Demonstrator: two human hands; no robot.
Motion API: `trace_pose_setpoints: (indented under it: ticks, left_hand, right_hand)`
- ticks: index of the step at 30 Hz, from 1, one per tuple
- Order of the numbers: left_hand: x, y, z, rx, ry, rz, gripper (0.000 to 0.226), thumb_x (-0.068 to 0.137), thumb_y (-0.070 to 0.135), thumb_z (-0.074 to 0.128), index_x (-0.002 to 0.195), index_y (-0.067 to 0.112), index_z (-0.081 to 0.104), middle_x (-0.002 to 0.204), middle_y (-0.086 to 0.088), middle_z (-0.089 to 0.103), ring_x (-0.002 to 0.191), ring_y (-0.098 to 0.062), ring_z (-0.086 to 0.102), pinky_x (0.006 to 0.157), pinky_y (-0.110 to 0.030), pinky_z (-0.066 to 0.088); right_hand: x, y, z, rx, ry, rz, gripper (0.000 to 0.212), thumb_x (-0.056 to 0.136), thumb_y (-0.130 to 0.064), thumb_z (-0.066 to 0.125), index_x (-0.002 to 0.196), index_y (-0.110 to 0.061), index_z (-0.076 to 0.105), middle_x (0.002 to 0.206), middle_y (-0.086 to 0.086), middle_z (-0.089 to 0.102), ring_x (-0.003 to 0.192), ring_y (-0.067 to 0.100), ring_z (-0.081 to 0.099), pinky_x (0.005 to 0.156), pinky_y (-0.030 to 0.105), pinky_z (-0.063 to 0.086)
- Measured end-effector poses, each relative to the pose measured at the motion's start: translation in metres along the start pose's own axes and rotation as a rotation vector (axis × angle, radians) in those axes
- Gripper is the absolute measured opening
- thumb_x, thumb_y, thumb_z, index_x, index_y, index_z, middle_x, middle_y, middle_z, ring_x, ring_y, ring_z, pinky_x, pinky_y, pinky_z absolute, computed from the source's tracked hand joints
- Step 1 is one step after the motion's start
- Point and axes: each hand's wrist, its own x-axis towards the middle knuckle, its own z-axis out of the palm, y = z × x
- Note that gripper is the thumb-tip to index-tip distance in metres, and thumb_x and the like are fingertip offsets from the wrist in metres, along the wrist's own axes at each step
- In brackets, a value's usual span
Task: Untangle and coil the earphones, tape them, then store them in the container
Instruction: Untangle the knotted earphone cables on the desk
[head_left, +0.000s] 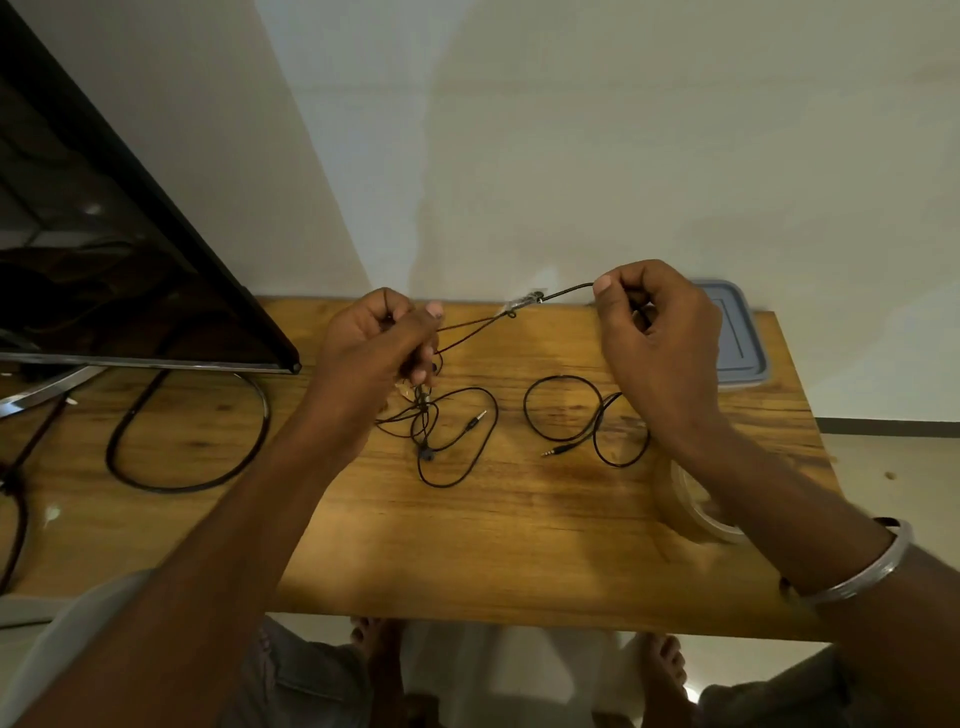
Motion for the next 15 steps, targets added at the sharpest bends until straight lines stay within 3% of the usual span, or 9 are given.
trace_pose_setpoints:
  ticks: [3,10,13,15]
  left_hand:
    - [0.002,-0.005,-0.003,0.143,0.102,0.024,0.028,0.091,0.016,0.069,0.073,0.019,0.047,0.056,0.004,0.048,0.045,-0.013,0.041,0.056,-0.035,0.044]
    - [0.010,-0.009,-0.023,0.037,0.209,-0.113,0.021,0.085,0.007,0.073,0.082,0.018,0.057,0.065,0.006,0.052,0.042,-0.003,0.036,0.042,-0.022,0.034]
    - [0.013,-0.011,-0.028,0.057,0.266,-0.112,0.017,0.086,0.008,0.073,0.085,0.020,0.060,0.077,0.003,0.057,0.048,-0.002,0.041,0.047,-0.023,0.037]
    - [0.015,-0.016,-0.030,0.212,0.370,-0.057,0.012,0.087,0.015,0.072,0.090,0.023,0.063,0.087,0.005,0.061,0.061,-0.002,0.049,0.061,-0.028,0.043]
  right_hand:
    - [0.002,0.001,-0.001,0.003,0.013,0.012,0.015,0.099,-0.030,0.060,0.095,-0.019,0.069,0.079,-0.006,0.067,0.072,0.014,0.060,0.061,0.028,0.049]
    - [0.012,0.008,-0.007,0.007,0.085,0.055,0.017,0.099,-0.032,0.060,0.093,-0.018,0.069,0.074,-0.010,0.063,0.065,0.002,0.055,0.059,0.014,0.042]
    - [0.012,0.009,-0.008,-0.003,0.122,0.065,0.020,0.099,-0.032,0.059,0.094,-0.016,0.070,0.074,-0.013,0.062,0.066,0.001,0.055,0.060,0.013,0.042]
    - [0.012,0.008,-0.009,-0.002,0.152,0.068,0.019,0.099,-0.033,0.059,0.094,-0.017,0.069,0.074,-0.013,0.063,0.068,0.002,0.057,0.061,0.015,0.044]
